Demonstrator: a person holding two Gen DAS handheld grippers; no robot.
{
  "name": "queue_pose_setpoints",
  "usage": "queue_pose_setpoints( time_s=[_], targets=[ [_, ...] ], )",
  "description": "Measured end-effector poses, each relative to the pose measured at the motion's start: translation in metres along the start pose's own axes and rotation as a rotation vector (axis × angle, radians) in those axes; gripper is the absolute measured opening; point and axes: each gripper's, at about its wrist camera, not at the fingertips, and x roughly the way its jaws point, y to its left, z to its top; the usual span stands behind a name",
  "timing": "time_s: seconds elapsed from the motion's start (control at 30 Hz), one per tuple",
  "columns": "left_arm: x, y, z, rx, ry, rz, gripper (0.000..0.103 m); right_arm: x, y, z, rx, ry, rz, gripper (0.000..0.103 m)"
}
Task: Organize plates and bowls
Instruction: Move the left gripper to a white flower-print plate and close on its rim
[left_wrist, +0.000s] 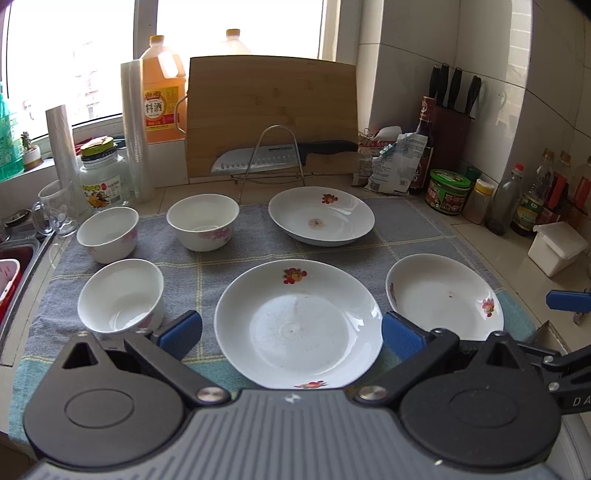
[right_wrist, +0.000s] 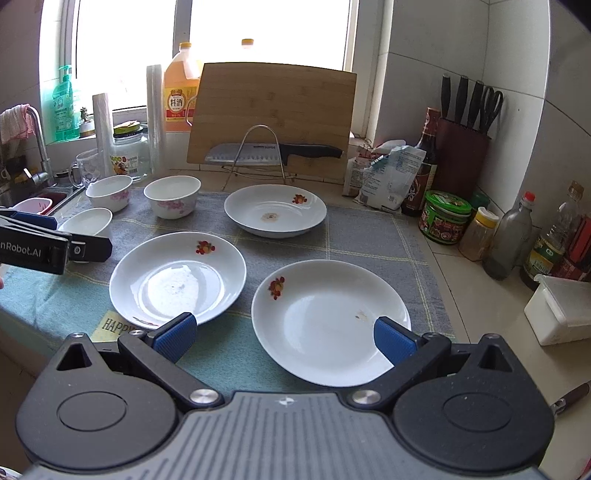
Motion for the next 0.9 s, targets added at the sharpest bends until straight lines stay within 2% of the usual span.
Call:
queue_pose_setpoints(
  time_s=[0.3,0.67,0.8,0.9],
  targets=[
    [0.035,-0.039,0.011,0.042,0.038,-0.039,0.102,0.029,-0.047,-0.019,0.023,0.064,0.01,0.103],
    [0.082,-0.074,0.022,0.077,0.123,-0.06,0.102,0.073,-0.079,-0.042,0.013,0.144,0.057,0.103],
    [0.097,-0.08,0.026,0.076,0.14,-0.115,0.102,0.085,-0.086,-0.048,0.009,0.165,0.105,0.103],
    [0.108,-0.085,0.03,0.075,0.156,-0.136,0.102,0.092,-0.084,-0.052,-0.041,0.178,0.121,0.103]
  ],
)
